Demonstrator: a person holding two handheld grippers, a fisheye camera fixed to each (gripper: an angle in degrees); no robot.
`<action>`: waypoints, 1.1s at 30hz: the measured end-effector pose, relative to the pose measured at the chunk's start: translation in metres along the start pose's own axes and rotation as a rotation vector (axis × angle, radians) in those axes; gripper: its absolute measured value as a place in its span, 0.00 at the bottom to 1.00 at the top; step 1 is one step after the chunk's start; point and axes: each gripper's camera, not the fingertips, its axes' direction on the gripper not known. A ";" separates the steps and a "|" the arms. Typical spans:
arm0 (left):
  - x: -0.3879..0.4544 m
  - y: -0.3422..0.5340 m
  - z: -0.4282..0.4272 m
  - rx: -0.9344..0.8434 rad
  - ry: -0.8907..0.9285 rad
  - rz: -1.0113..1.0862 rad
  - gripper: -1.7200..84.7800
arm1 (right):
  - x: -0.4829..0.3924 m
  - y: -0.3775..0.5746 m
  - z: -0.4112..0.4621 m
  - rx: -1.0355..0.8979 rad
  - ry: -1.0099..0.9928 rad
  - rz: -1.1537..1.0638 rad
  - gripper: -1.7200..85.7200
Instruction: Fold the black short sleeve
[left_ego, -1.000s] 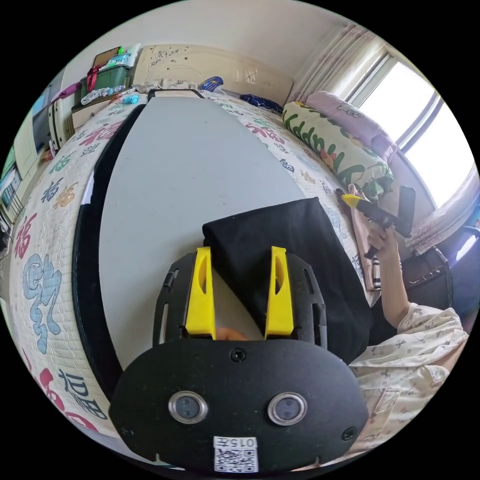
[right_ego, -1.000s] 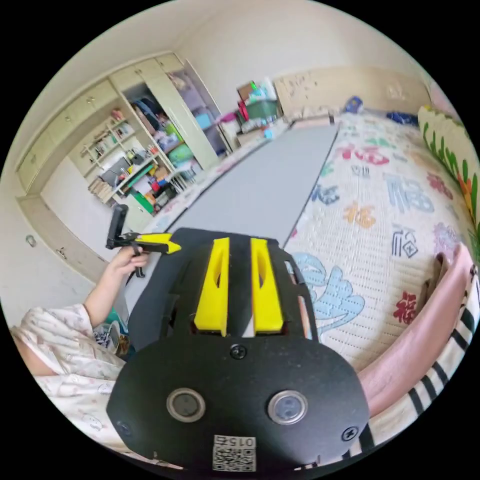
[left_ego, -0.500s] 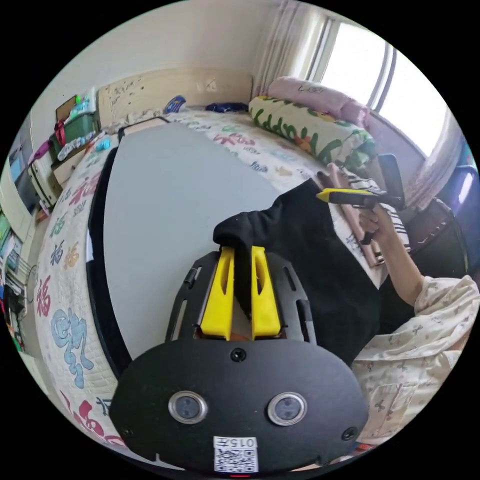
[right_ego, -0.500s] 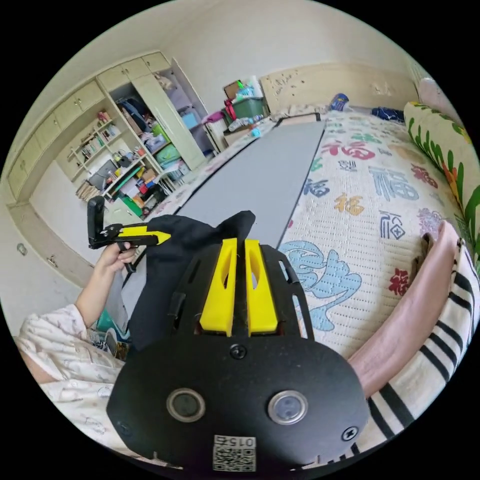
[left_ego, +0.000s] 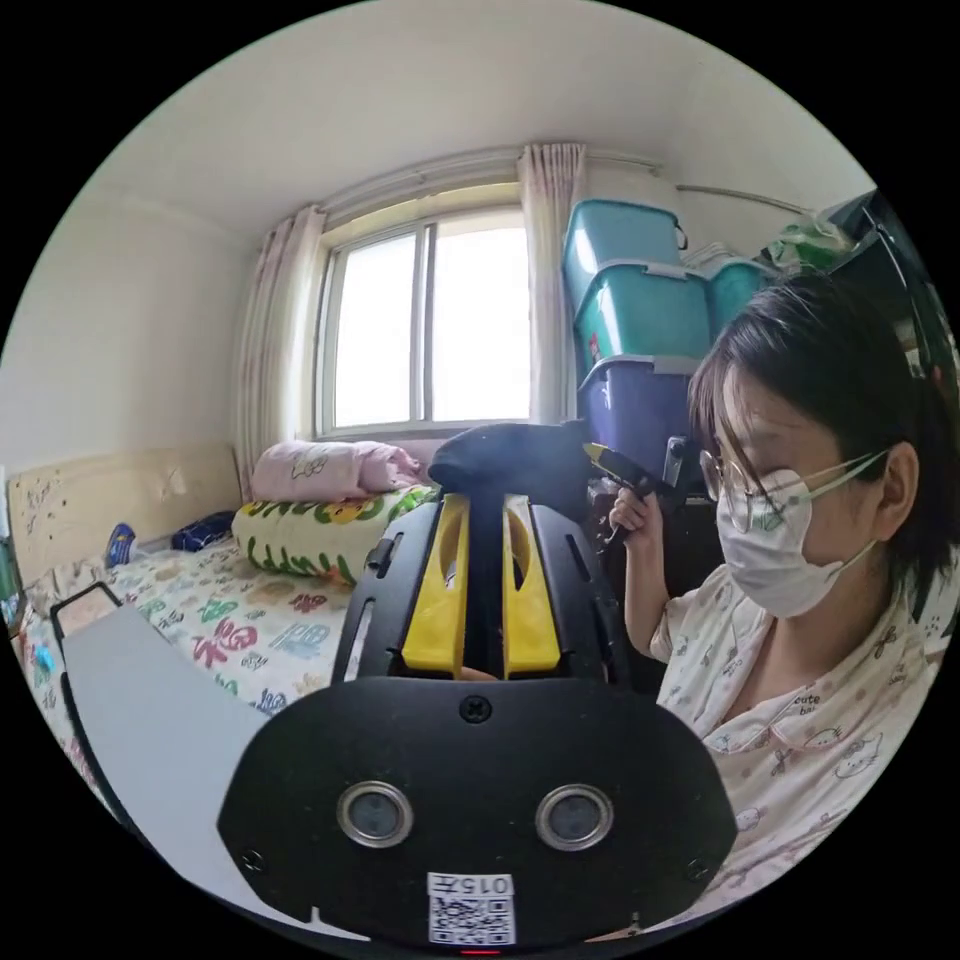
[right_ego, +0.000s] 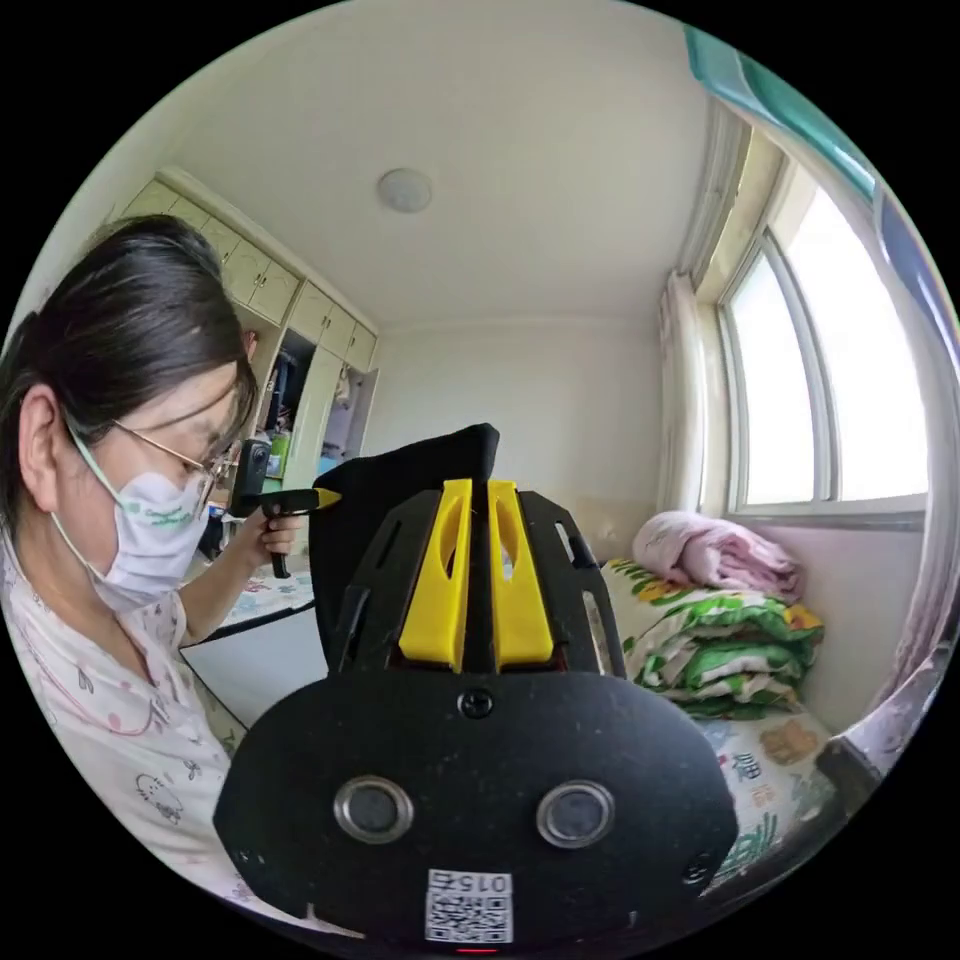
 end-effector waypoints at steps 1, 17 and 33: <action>0.005 -0.012 0.015 0.020 0.026 0.026 0.07 | -0.013 -0.013 -0.018 0.023 0.063 -0.029 0.05; -0.091 0.084 0.335 -0.277 -0.210 -0.317 0.12 | 0.166 0.071 0.213 -0.696 0.738 0.157 0.06; -0.077 0.254 0.141 0.305 -0.601 -0.514 0.09 | 0.039 0.084 0.338 0.062 -0.223 0.679 0.02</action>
